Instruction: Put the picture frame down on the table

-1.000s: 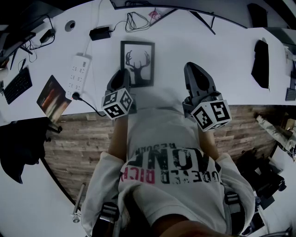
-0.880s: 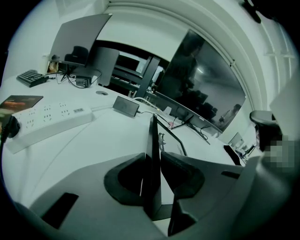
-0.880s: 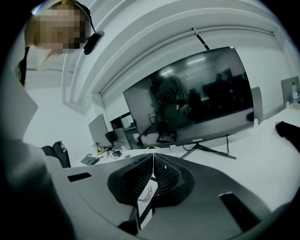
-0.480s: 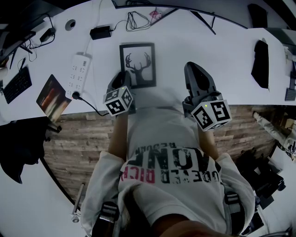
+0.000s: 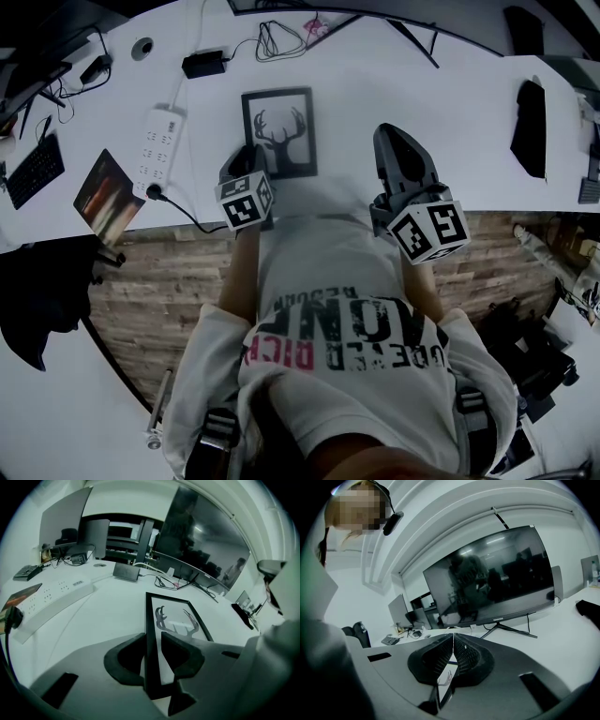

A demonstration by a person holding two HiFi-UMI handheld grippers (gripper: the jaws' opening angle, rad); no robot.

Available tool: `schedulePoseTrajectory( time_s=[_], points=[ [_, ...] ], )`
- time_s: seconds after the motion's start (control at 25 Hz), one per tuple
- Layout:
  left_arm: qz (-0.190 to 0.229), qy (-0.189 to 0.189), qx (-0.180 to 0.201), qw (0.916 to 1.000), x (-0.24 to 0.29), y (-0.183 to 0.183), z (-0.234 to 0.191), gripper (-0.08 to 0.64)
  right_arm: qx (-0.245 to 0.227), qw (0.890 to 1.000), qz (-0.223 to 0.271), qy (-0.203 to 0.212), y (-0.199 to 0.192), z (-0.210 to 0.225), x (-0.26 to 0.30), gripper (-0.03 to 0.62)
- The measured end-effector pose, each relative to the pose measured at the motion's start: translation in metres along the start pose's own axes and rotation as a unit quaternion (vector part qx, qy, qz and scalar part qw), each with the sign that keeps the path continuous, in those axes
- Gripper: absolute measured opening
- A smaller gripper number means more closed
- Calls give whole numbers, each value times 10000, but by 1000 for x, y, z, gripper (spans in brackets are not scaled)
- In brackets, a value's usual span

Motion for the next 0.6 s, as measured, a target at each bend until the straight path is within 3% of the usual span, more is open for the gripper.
schedulePoseTrajectory(
  time_s=[0.6],
  points=[
    [-92, 87, 149, 9998, 1, 0, 1, 109, -5, 10000, -4, 17, -1, -1, -2, 2]
  ],
)
Point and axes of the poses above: the fingertips, and each gripper's own axes: x forward along the fingers, z to its right, y out of its top, the point moved 5 cm from there along -x, backward along the fingers, and after that the axes turned 6 degrees about x, right-handed, at the moved point
